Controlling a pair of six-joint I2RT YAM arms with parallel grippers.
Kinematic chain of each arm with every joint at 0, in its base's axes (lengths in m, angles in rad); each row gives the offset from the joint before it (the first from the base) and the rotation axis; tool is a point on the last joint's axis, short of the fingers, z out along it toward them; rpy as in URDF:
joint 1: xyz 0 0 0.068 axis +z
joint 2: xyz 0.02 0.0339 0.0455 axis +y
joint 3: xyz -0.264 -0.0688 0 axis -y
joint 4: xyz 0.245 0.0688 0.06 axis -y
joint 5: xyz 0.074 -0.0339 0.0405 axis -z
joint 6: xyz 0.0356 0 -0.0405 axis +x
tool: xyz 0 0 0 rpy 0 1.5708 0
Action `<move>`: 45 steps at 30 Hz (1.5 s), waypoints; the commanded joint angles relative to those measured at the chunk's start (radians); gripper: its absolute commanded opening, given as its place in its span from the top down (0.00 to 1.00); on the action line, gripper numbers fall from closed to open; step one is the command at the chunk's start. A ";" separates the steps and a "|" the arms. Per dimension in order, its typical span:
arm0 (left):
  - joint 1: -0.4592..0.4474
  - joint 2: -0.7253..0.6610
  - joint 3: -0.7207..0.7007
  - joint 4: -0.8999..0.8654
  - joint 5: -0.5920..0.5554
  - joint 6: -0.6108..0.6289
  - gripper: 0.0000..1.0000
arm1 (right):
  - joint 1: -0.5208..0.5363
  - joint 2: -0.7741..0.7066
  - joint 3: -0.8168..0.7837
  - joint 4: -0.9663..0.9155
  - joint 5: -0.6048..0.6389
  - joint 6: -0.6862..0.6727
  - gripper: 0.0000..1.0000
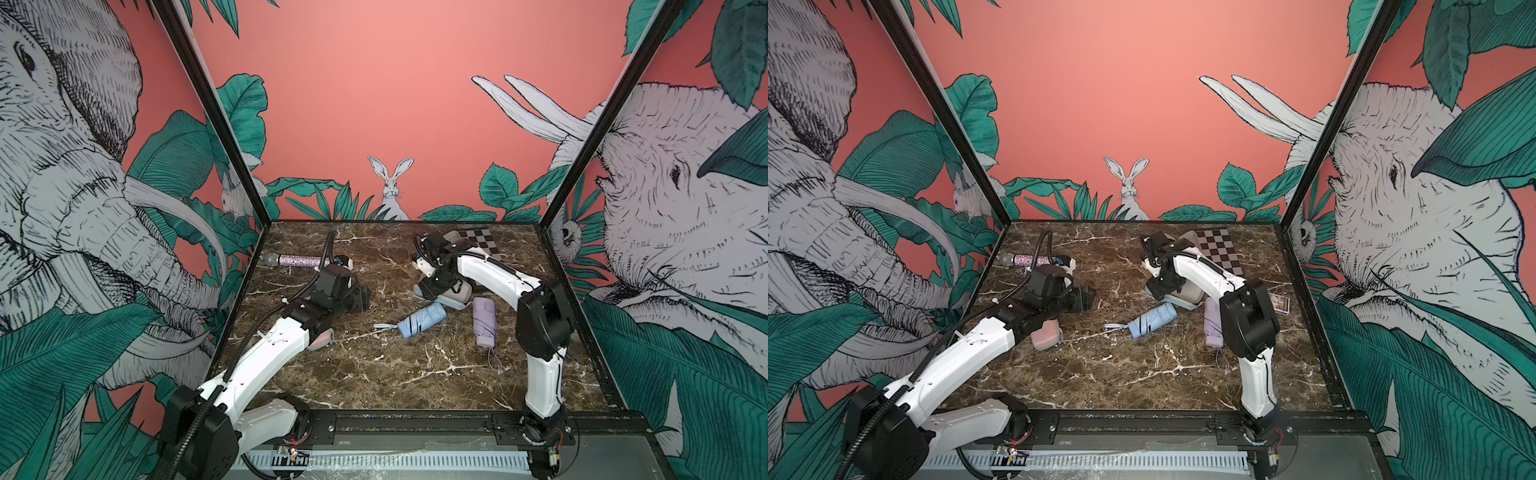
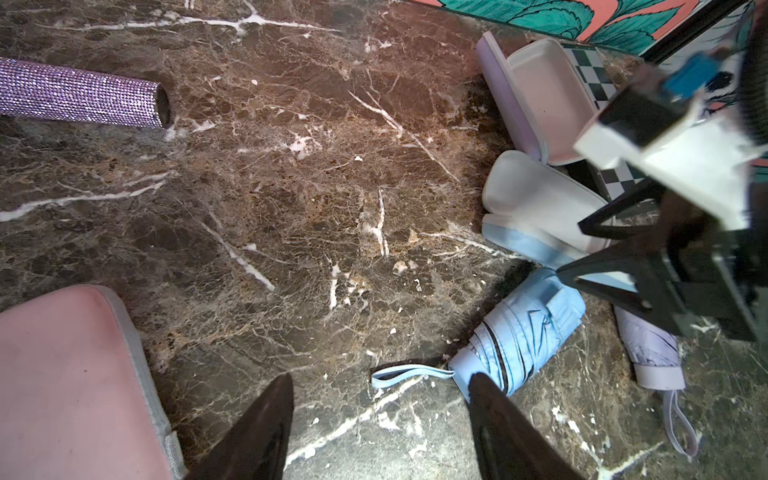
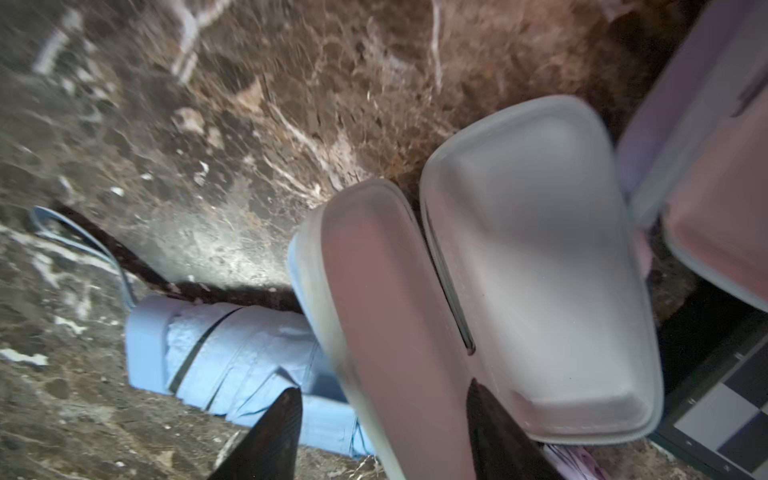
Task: Put umbrellas into zippered umbrella sleeves
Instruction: Pick up the umbrella sleeve at the center of the board, then place the umbrella sleeve at the center of the board.
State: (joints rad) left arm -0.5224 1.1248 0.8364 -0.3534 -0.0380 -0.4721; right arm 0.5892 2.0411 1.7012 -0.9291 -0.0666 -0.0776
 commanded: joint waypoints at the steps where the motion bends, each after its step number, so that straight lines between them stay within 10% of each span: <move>1: 0.010 -0.043 -0.014 -0.001 -0.007 0.004 0.32 | 0.004 0.049 0.081 -0.079 0.018 -0.076 0.54; 8: 0.032 -0.047 0.009 -0.033 -0.004 0.036 0.32 | 0.004 -0.044 0.166 -0.067 -0.148 -0.041 0.99; 14: 0.033 -0.039 0.007 -0.029 0.028 0.014 0.33 | 0.063 -0.191 0.082 0.277 -0.416 0.395 1.00; 23: 0.110 -0.037 -0.041 -0.062 0.237 -0.039 0.16 | 0.312 -0.118 -0.185 0.817 0.080 1.225 1.00; 28: 0.151 -0.046 -0.132 -0.028 0.277 -0.027 0.15 | 0.363 0.004 -0.126 0.803 0.162 1.350 1.00; 35: 0.151 0.048 -0.165 0.045 0.218 -0.029 0.17 | 0.301 -0.099 -0.201 0.836 0.055 1.219 0.61; 41: 0.152 0.130 -0.108 0.057 0.241 0.025 0.18 | 0.167 -0.337 -0.335 0.442 0.064 0.895 0.42; 45: 0.152 0.199 -0.069 -0.029 0.125 0.061 0.21 | 0.113 -0.466 -0.516 0.297 0.121 1.006 0.34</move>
State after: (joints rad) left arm -0.3706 1.3014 0.7338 -0.3344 0.1646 -0.4534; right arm 0.7086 1.6135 1.2907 -0.4152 0.0036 0.9092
